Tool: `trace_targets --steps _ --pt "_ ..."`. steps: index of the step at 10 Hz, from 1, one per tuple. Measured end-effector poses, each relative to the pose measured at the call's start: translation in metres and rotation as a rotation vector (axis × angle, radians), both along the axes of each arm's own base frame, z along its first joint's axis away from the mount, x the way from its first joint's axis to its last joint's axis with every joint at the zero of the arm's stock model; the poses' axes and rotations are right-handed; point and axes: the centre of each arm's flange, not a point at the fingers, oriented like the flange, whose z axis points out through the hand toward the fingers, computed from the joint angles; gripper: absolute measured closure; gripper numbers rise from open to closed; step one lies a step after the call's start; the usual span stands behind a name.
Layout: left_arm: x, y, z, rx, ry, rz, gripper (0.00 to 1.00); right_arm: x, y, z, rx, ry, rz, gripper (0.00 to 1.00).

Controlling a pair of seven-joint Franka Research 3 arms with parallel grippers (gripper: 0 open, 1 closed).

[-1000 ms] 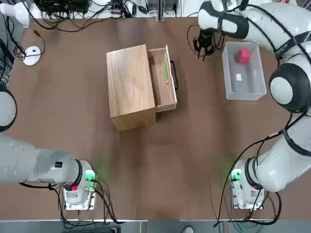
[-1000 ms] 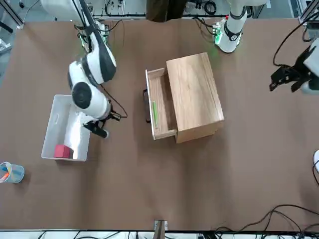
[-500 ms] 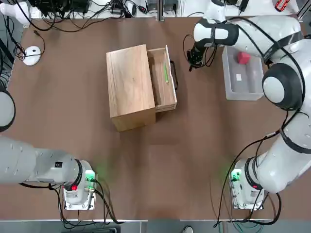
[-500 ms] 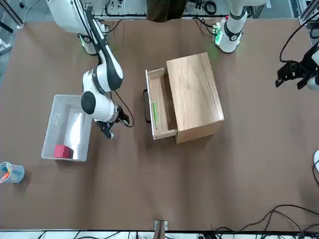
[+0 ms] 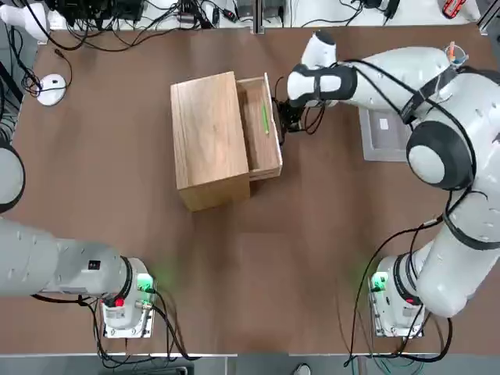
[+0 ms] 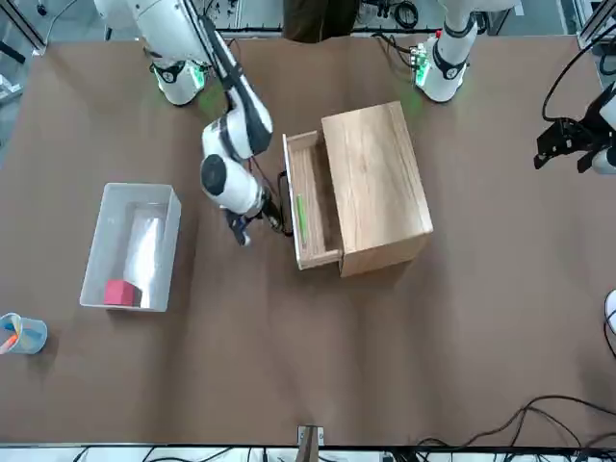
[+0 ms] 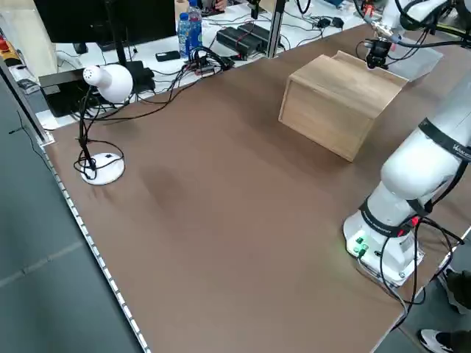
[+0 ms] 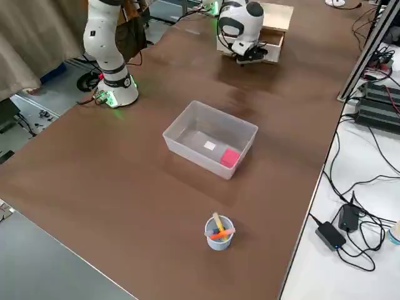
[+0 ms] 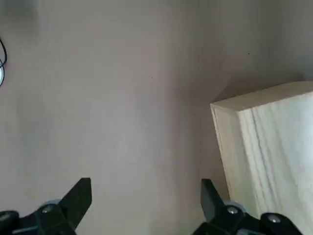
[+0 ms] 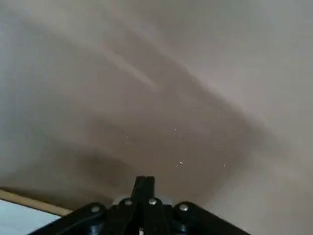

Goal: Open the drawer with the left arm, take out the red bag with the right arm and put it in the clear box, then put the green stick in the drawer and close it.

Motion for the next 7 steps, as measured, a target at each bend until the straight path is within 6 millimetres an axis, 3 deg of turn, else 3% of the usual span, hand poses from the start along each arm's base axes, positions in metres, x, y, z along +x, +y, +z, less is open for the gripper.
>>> trace_targets --steps 1,4,7 --pt "0.000 0.000 0.000 0.000 0.000 0.000 0.01 -0.010 0.015 0.001 0.012 0.013 -0.027 0.99" --pt "0.000 -0.001 -0.001 0.000 0.001 -0.002 0.01 -0.077 0.113 0.026 0.051 -0.009 -0.097 0.99" --pt "0.002 -0.002 -0.004 0.001 0.007 -0.002 0.01 -0.074 0.117 0.039 0.050 -0.026 -0.150 0.99"
